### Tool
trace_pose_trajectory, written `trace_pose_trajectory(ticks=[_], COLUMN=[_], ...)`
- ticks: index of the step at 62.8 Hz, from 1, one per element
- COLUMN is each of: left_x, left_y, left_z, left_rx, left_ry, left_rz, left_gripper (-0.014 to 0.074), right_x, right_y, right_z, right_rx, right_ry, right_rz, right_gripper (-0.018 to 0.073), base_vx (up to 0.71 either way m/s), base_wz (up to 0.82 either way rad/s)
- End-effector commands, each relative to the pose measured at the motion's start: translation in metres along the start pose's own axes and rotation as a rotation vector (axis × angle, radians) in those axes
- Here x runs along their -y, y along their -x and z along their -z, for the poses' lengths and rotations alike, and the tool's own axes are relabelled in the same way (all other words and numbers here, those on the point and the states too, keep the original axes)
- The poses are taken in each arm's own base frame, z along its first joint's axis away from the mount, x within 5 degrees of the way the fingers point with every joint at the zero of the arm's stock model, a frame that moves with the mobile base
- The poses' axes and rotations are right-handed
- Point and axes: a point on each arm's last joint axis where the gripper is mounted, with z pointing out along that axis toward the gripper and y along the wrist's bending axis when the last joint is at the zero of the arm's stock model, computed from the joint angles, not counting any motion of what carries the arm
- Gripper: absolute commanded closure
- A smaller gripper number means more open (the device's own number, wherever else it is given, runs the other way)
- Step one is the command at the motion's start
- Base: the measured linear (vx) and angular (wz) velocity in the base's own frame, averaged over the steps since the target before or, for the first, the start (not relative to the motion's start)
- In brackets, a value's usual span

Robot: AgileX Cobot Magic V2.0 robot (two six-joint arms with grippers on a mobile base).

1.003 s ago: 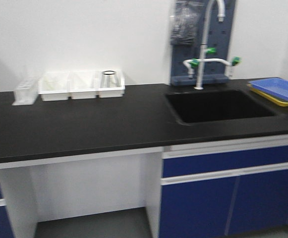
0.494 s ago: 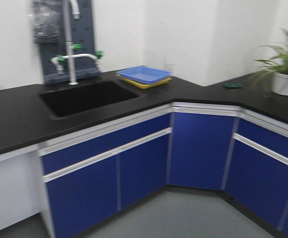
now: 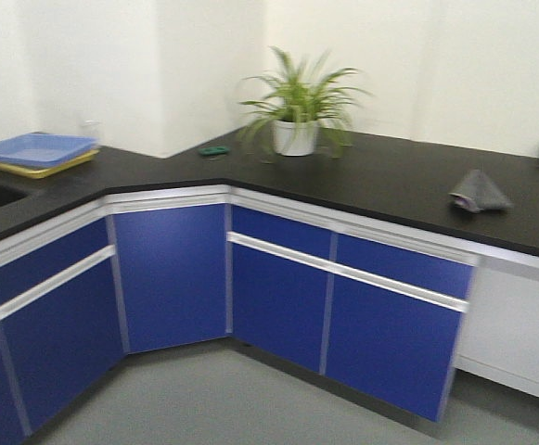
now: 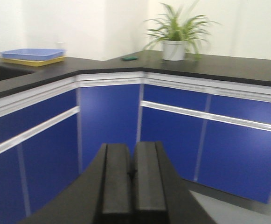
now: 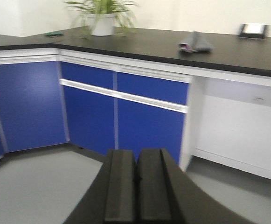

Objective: Wipe beaker with gray cloth and return to tray
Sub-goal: 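Drive the base to the bench with the gray cloth and metal tray, then move left gripper over gray cloth and right gripper over glass beaker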

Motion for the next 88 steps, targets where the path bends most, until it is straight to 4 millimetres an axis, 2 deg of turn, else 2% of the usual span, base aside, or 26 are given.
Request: trace_pose_trajectory(ticks=[1, 53, 69, 88], left_x=[-0.0001, -0.0001, -0.0001, -0.0001], left_y=[-0.0021, -0.0021, -0.0021, -0.0021], left_z=[0.0, 0.0, 0.0, 0.0], left_rx=[0.064, 0.064, 0.064, 0.064], left_ry=[-0.008, -0.008, -0.008, -0.008], left_rz=[0.006, 0.006, 0.006, 0.006], left_gripper=[0.0603, 0.0603, 0.0603, 0.0603], right_x=[-0.0003, -0.0003, -0.0003, -0.0003], right_y=[0.0061, 0.0061, 0.0061, 0.0061], right_z=[0.0006, 0.0006, 0.0006, 0.0006], right_rx=[0.085, 0.085, 0.085, 0.085], right_ry=[0.002, 0.002, 0.002, 0.002], right_rz=[0.019, 0.019, 0.019, 0.019], right_gripper=[0.0567, 0.0567, 0.0567, 0.0567], base_vx=[0.02, 0.13, 0.29, 0.39], base_wz=[-0.69, -0.65, -0.23, 0.12])
